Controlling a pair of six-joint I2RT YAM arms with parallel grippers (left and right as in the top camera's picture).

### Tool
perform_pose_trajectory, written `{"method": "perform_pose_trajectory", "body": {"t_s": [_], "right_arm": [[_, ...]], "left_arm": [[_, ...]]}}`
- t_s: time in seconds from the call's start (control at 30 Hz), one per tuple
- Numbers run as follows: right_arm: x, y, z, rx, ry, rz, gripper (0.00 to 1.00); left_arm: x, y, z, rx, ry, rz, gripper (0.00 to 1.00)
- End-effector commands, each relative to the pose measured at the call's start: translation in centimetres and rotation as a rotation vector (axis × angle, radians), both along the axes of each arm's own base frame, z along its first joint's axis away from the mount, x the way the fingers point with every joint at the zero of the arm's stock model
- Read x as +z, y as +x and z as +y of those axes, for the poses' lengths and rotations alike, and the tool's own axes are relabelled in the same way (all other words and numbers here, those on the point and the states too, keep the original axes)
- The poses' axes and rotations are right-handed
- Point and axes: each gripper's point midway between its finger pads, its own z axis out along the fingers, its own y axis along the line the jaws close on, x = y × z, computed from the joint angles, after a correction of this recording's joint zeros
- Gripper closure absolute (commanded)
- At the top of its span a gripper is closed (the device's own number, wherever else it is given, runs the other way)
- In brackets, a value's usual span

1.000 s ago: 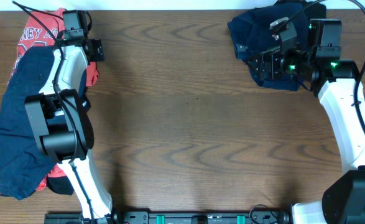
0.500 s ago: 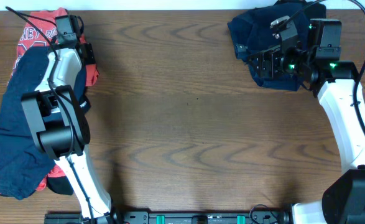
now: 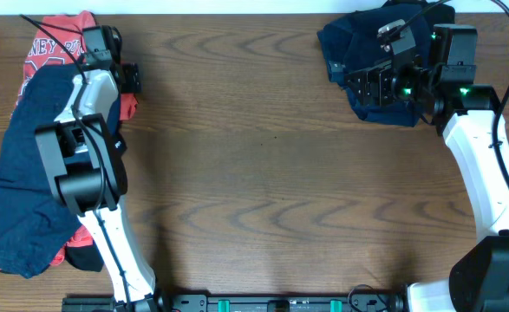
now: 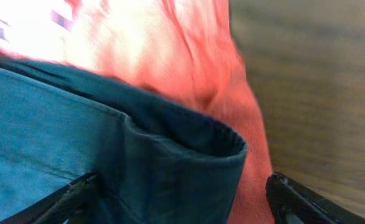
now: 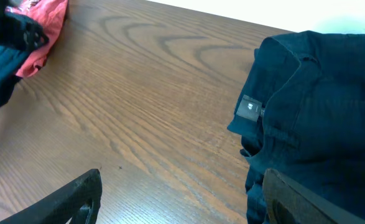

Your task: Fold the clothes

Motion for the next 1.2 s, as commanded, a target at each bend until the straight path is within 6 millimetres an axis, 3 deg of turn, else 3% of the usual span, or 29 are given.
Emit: {"method": "perform_pose_trajectory", "body": {"t_s": [0.0,0.13,0.2,0.43,0.67,0.83,1.17], "right_arm": [[-0.4,-0.1,0.4,0.012,-0.009,0.004,0.19],[-0.3,0.1,0.3,0.008,-0.011,-0.006,0.19],[-0.2,0.2,0.4,0.01,-0.011,-0.01,0.19],[-0.1,0.2,0.5,0.012,-0.011,-0.016,0.19],[0.0,0.4,0.5,0.012,-0.011,-0.023,0.21],[0.0,0.4,0.5,0.013,-0.01,-0.024,0.22],[0.0,0.3,0.8,0.019,-0.01,-0.024,0.21]], "left_arm": [[-1.1,-0.1,0.3,-0.008,-0.011,0.018,0.21],[-0.5,0.3,0.9,0.006,0.014,-0.002,0.44],[0.0,0.3,1.3,0.019,0.037,-0.008,0.47],[3.5,0.9,1.3,0.018,0.048,-0.073,0.49],[7.0,1.6,-0.2,-0.009,0.058,-0.138,0.48],[6.4,1.6,-1.1,-0.025,0.051,-0.125,0.47],[5.9,1.3,-0.9,0.007,0.032,-0.12,0.48]]}}
